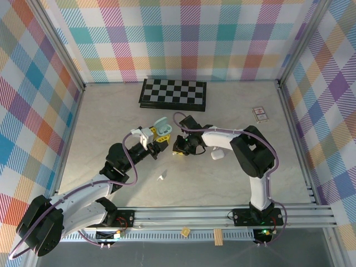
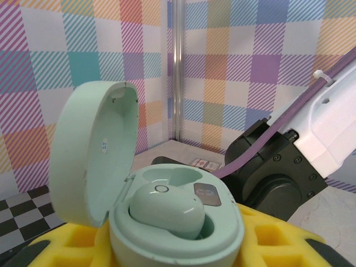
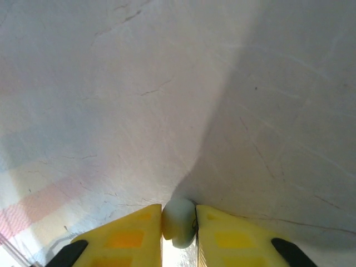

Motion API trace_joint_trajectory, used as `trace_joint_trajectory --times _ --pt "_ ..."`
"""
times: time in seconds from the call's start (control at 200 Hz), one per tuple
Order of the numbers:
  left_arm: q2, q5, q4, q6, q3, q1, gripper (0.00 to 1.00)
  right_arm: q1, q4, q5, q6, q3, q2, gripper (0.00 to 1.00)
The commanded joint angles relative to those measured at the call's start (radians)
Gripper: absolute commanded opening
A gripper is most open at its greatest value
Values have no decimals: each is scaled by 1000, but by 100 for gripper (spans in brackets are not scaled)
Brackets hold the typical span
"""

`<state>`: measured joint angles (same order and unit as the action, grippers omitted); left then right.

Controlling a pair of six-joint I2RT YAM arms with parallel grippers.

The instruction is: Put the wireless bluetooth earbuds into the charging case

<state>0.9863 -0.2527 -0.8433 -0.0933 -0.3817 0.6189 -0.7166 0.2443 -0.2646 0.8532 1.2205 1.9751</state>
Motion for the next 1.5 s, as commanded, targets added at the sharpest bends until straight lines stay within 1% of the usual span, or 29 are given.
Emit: trace_joint_trajectory --times 0.0,0.13,0.29,0.39,0.55,0.605,0.705,0.845,0.98,1.065,1.3,1.495 --pt "-14 -16 -45 7 -4 -5 29 -1 58 35 -48 19 7 17" --pt "-12 -19 -33 -1 -9 -6 29 -2 117 95 -104 5 -58 17" --pt "-15 -23 -13 -11 -16 -5 29 -1 198 152 -187 -62 -152 17" --pt "-14 -24 -4 -15 -20 -5 29 0 227 149 -221 -134 -203 17" --pt "-14 -26 11 -20 -24 -5 29 2 254 95 -276 -249 -286 18" --pt "-11 -26 16 -22 -25 -5 29 3 258 97 -291 -284 -317 19" --pt "-2 -17 5 -23 -24 -5 29 4 238 93 -300 -325 -345 20" --pt "3 -22 7 -19 -32 -5 29 6 181 74 -294 -341 -334 22" --pt "2 -27 19 -18 -37 -5 29 12 110 46 -273 -359 -332 34" --pt "-1 -25 18 -10 -34 -6 29 14 96 34 -268 -366 -336 37" --pt "-4 -23 12 -3 -26 -5 29 16 70 -5 -250 -393 -374 35" --pt "3 -30 9 -2 -34 -5 29 16 49 -24 -237 -411 -381 28"
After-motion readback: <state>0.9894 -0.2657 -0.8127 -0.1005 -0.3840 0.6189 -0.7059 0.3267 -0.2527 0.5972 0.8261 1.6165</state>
